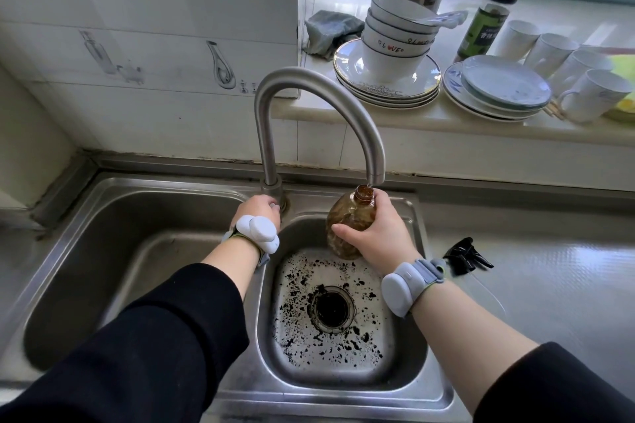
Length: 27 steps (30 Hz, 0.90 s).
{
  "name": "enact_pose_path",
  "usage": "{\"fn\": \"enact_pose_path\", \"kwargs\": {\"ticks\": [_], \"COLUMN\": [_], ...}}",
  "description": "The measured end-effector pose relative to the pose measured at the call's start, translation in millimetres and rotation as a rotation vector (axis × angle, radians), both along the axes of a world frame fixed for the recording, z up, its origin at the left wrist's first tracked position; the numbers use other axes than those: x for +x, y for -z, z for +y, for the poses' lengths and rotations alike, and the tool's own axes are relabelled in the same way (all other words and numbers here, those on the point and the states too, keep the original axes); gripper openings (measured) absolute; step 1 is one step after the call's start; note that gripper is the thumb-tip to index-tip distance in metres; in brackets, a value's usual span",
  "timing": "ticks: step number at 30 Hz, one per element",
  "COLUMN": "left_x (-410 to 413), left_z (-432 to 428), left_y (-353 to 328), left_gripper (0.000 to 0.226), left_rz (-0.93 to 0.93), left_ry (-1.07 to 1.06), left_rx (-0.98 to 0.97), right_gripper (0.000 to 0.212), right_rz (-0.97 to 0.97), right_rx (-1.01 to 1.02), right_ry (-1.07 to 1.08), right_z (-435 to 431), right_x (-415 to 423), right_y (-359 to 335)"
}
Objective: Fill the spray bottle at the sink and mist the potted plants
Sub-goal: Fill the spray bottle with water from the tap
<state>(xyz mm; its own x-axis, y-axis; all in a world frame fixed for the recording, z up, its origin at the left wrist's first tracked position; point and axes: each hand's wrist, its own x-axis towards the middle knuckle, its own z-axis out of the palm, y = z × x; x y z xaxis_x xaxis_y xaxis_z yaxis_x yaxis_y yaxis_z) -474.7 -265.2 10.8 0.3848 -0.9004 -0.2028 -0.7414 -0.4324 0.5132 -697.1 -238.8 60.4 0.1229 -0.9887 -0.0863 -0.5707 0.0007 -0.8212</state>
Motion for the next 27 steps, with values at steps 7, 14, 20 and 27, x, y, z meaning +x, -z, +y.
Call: {"fn": "enact_pose_path", "kwargs": {"ticks": [7,14,20,27], "left_x": [0.5,-0.9,-0.7,-1.5], "left_z": [-0.2,-1.0,-0.5,1.2], "left_y": [-0.7,-1.8,-2.3,-3.5], "left_gripper": [0.028,0.029,0.029,0.029], "left_rz": [0.006,-0.006,0.002,0.006], "left_ry": [0.008,0.015,0.015,0.020], "left_rx": [0.016,0.033,0.043,0.031], "right_gripper": [0.079,0.081,0.081,0.081], "right_rz": [-0.005,0.016,0.021,0.018], "right_rx": [-0.011,-0.018,-0.014,-0.006], "right_ry": [0.011,0.011,0.006,0.001], "right_z": [-0.8,-0.4,0.6,0.5], "right_x": [0.2,-1.0,-0.4,-0.2], "right_y": [-2.8,-3.3,-4.5,-6.2]}}
